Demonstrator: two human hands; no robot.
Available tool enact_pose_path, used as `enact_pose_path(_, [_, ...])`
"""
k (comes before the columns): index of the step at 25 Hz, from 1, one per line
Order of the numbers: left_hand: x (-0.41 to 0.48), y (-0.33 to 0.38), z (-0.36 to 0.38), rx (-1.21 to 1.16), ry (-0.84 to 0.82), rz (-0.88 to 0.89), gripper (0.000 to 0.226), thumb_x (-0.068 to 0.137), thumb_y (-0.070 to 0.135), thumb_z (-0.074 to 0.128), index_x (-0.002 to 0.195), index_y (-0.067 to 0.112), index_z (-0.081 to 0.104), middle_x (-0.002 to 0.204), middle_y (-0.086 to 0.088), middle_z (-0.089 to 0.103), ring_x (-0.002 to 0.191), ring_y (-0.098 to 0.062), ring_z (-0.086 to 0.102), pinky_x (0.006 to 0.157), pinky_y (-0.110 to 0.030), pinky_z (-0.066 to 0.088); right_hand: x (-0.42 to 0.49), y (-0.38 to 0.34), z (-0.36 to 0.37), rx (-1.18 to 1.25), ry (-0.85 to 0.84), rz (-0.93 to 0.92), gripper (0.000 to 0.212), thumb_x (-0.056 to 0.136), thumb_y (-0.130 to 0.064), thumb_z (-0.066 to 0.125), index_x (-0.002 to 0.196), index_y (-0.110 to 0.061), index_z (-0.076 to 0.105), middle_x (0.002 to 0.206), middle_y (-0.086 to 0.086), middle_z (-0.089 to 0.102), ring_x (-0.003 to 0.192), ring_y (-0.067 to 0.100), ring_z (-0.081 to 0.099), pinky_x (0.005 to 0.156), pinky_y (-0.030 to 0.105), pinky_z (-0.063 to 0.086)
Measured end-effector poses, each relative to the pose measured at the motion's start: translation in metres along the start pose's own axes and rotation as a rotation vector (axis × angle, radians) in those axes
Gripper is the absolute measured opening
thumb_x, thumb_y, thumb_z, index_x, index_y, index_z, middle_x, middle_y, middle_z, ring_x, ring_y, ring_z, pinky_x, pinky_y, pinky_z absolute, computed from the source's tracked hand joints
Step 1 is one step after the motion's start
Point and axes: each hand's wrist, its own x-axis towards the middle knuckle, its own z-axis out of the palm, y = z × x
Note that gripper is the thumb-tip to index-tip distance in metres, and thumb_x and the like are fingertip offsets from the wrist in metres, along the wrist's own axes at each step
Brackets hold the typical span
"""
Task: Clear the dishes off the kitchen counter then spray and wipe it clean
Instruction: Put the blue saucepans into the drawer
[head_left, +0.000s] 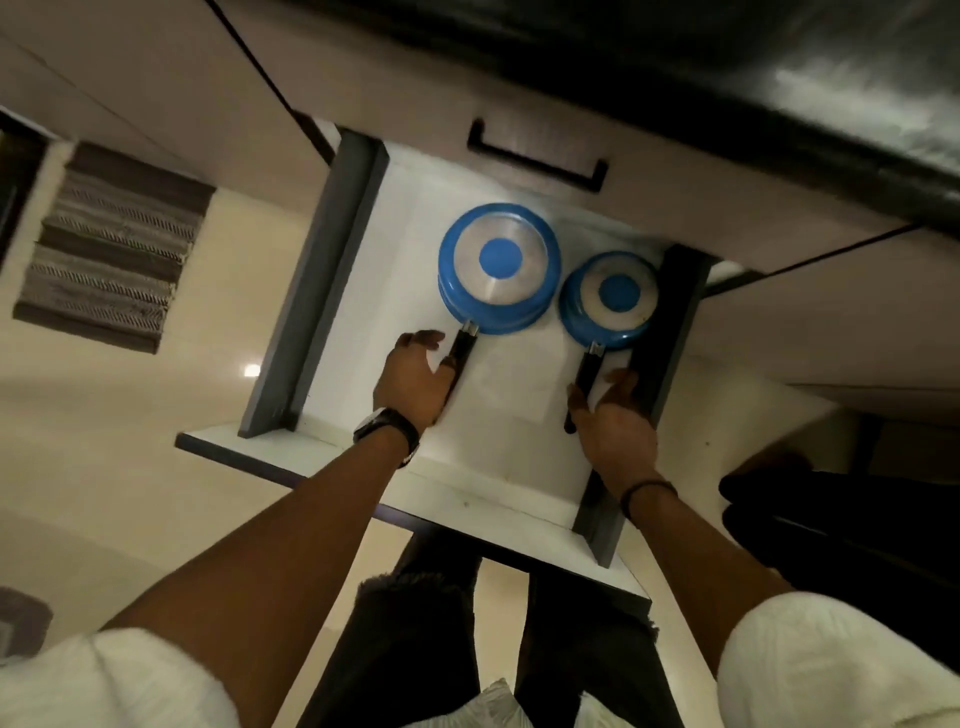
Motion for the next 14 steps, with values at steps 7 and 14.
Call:
enact_pose_path(7, [-0.088,0.023,-0.133,-0.008,0.042,0.246,0.057,0.082,-0.019,0.047,0.101,0.031,0.067,0.095,0.011,0.049,0.091,0.007,0.053,0.077,-0.014,0.039,-0.146,-0.073,-0.066,0.069,0.115,-0.116,0.044,0.1,-0.042,0.056,0.135,-0.022,0.037,0.079,-0.007,0.063,0.077,0.028,0.068,0.065,0.036,0.049])
enact_pose_path(14, [-0.136,0.066,-0.211,-0.115,0.183,0.297,0.045,0.082,-0.012,0.057,0.102,0.025,0.071,0.106,0.006,0.055,0.094,-0.015,0.058,0.084,-0.022,0.046,-0.226,-0.126,-0.103,0.238,0.194,-0.234,0.043,0.102,-0.036,0.058,0.139,-0.023,0.042,0.072,-0.006,0.056,0.062,0.007,0.056,0.052,0.024,0.038])
